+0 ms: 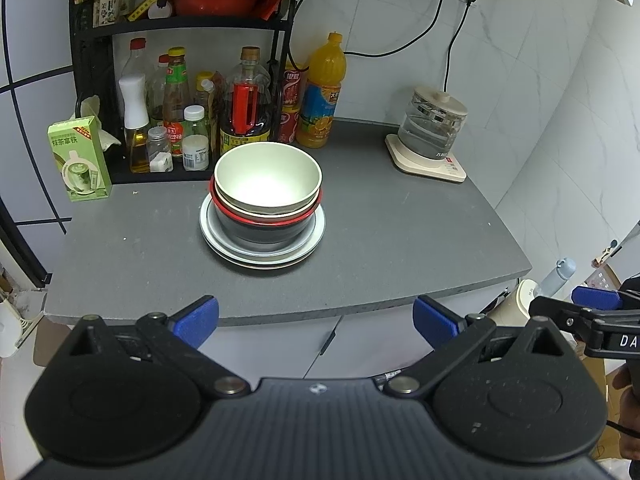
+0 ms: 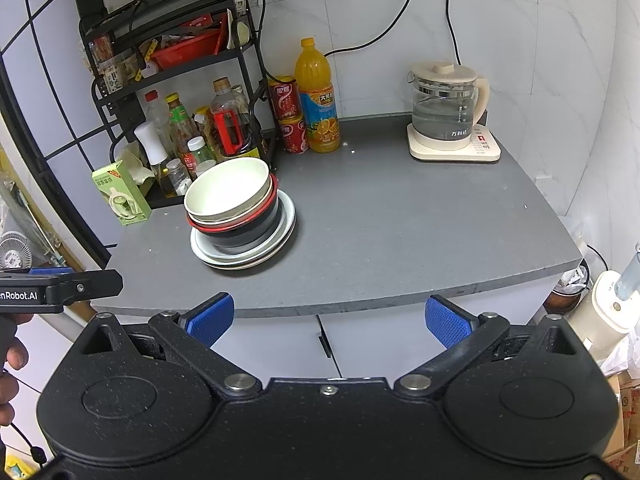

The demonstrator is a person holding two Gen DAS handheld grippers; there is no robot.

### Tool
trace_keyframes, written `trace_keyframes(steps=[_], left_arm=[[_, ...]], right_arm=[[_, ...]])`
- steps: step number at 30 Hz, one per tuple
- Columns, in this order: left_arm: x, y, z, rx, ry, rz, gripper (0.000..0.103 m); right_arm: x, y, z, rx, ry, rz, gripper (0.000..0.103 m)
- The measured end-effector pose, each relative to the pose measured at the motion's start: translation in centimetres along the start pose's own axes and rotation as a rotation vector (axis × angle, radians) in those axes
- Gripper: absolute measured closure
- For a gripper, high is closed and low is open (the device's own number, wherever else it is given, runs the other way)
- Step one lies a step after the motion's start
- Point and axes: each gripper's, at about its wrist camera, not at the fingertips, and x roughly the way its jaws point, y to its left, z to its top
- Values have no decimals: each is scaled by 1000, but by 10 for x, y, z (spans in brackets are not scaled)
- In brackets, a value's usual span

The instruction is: Organize plates and bowls

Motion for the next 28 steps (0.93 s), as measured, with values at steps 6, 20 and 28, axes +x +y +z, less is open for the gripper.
trace_keyframes(steps=[6,20,28], left_arm=[[1,-1,1,18,7,-1,1],[3,-5,-1,36,21,-14,1],[7,-9,1,44,36,-18,1]], right_arm=[[-1,0,1,-1,0,0,0],[-2,-1,-1,12,4,-12,0],[-3,-4,-3,15,7,-16,0]])
